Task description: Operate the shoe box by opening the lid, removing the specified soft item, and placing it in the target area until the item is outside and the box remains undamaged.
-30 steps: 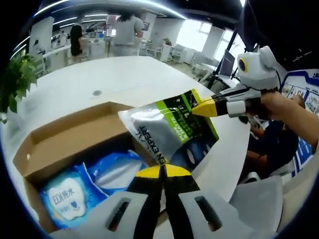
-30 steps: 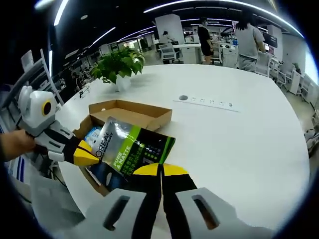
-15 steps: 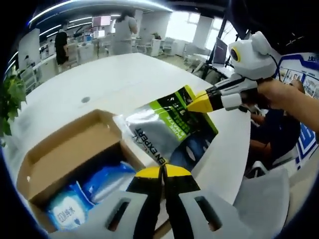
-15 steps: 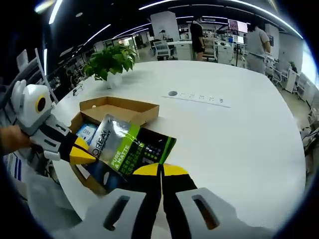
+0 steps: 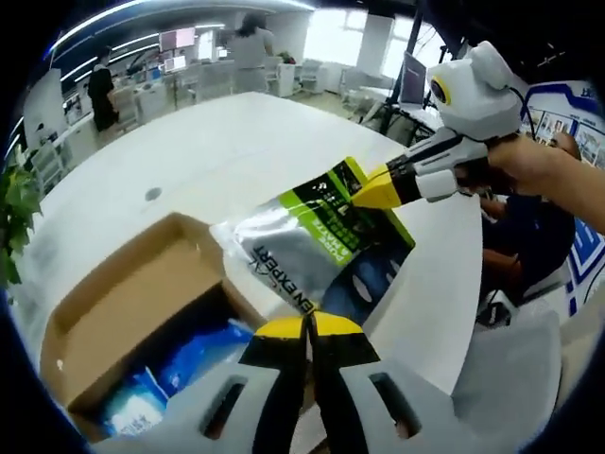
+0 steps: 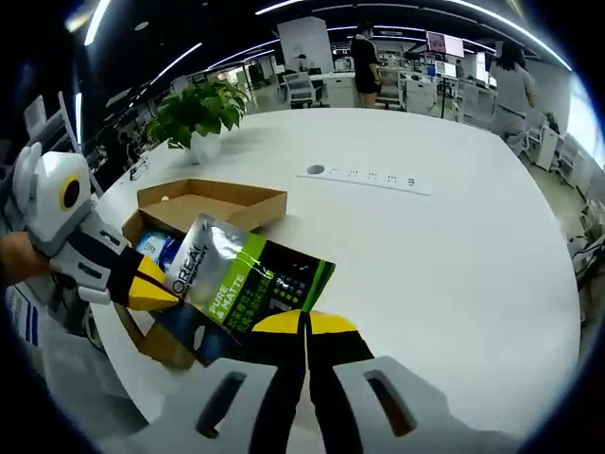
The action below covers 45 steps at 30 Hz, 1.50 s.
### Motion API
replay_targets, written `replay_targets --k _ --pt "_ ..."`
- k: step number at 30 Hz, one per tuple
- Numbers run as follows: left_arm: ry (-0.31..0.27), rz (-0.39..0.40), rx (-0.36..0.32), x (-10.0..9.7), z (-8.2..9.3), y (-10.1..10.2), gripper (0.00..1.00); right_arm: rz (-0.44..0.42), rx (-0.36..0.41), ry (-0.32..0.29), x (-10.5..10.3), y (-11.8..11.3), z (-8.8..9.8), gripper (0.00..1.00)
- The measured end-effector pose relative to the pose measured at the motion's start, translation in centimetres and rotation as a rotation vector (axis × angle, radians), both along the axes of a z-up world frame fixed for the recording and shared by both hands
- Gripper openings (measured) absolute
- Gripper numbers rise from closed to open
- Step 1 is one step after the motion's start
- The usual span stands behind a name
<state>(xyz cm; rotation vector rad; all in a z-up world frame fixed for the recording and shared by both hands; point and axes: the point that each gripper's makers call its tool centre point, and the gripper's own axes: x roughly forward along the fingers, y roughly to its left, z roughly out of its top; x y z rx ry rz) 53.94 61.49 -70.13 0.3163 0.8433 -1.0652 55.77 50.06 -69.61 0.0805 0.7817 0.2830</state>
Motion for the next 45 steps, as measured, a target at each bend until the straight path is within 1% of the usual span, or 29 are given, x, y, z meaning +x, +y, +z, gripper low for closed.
replay_targets --k 8,14,18,20,27,32,36,44,45 --pt "-0.011 -0.032 0.019 0.4 -0.7 -0.9 0.0 -0.014 -0.011 0.012 0.5 -0.9 -0.8 0.0" --pt "-0.008 -0.048 0.028 0.6 -1.2 -1.5 0.0 -0.022 -0.017 0.026 0.7 -1.6 -1.5 0.0" --pt "-0.004 -0.058 0.039 0.9 -1.7 -2.1 0.0 -0.033 -0.026 0.032 1.2 -2.1 -2.2 0.0" --pt "-0.011 -0.071 0.049 1.0 -1.8 -2.4 0.0 -0.036 -0.033 0.036 1.4 -2.4 -2.5 0.0" --pt "-0.035 -0.116 0.096 1.5 -2.6 -3.0 0.0 -0.056 -0.036 0.05 1.8 -2.8 -3.5 0.0" --pt "-0.068 -0.171 0.158 1.7 -3.6 -3.3 0.0 -0.065 -0.036 0.059 2.2 -3.1 -4.2 0.0" --pt "-0.072 -0.196 0.18 1.6 -4.1 -3.8 0.0 -0.07 -0.041 0.066 2.3 -3.6 -4.7 0.0" --pt "-0.113 -0.244 0.244 1.9 -5.4 -4.6 0.0 -0.098 -0.01 0.076 2.5 -4.5 -6.0 0.0" --pt "-0.13 -0.255 0.259 2.0 -5.6 -4.6 0.0 -0.1 -0.006 0.076 2.5 -4.5 -6.1 0.0"
